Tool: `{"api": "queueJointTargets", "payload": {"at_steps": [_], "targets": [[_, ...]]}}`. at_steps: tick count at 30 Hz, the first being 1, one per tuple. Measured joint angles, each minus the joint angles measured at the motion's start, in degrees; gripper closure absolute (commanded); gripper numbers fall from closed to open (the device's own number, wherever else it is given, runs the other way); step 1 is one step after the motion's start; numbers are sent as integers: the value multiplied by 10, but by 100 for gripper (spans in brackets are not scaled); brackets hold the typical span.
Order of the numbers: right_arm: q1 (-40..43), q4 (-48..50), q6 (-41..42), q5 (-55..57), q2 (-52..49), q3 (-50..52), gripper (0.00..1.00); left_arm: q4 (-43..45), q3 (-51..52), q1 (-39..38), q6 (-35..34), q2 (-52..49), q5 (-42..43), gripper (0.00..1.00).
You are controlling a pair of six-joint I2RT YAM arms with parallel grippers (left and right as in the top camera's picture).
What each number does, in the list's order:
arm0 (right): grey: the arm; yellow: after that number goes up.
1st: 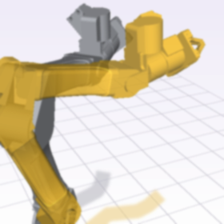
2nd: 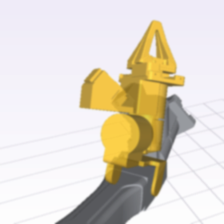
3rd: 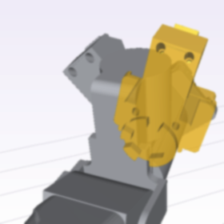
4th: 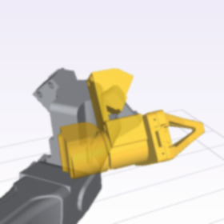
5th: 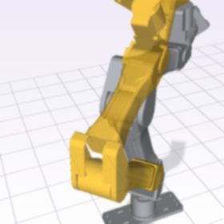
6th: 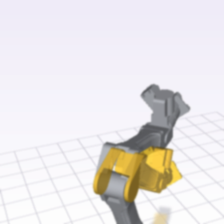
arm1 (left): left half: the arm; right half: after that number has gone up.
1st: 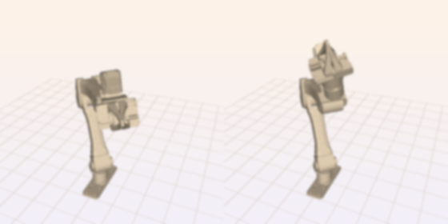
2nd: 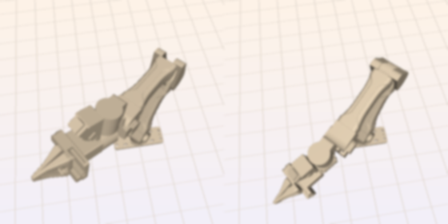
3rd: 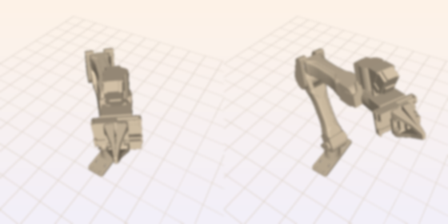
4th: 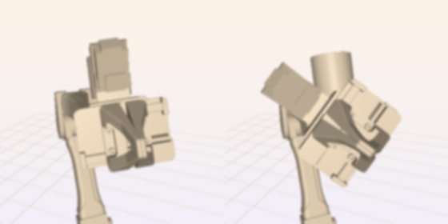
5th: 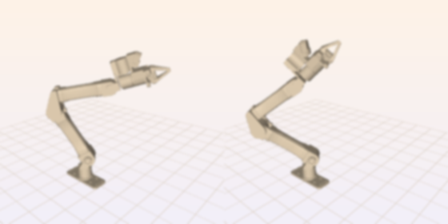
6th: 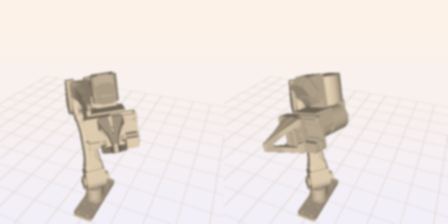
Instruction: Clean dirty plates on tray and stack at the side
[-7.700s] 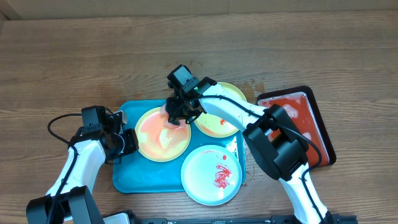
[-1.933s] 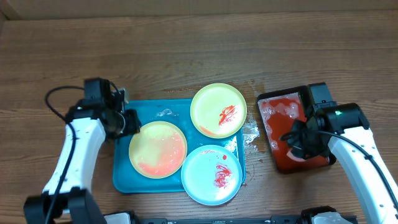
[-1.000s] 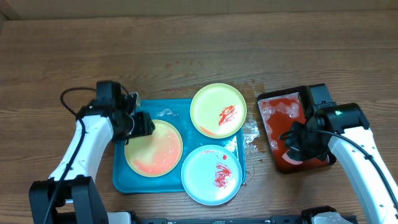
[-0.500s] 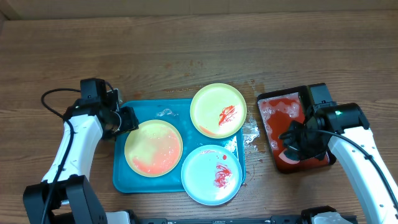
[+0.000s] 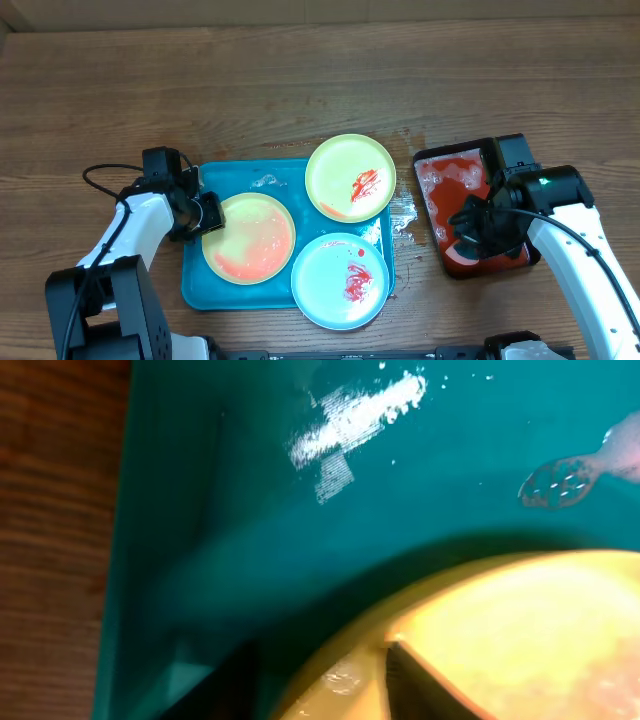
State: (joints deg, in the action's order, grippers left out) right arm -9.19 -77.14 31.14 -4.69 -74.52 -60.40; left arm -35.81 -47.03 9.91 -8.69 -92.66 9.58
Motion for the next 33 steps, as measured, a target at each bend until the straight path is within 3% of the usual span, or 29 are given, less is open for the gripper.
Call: {"api": "queueJointTargets", "payload": {"at_steps": [1,2,7,8,11,12,14,17,33], "targets": [[0,0,-1,0,0,0,96,2,0,0,1,-2,0,92],[0,0,-2,0,0,0,96,2,0,0,2,-4,1,96],[0,0,-4,0,0,0,96,1,-3,0,5,-10,25,96],[0,0,-5,0,0,0,96,1,-3,0,5,-10,28,92],[0,0,-5,0,0,0,96,3,-3,1,3,-12,29,67],[0,0,-5,0,0,0,96,3,-4,1,6,-13,33,70],[0,0,-5,0,0,0,96,5,-6,1,3,-12,31,88],[0,0,-6,0,0,0,96,6,-6,2,6,-15,28,96],[0,7,-8,-4,0,0,96,21,-5,3,26,-16,74,96]]}}
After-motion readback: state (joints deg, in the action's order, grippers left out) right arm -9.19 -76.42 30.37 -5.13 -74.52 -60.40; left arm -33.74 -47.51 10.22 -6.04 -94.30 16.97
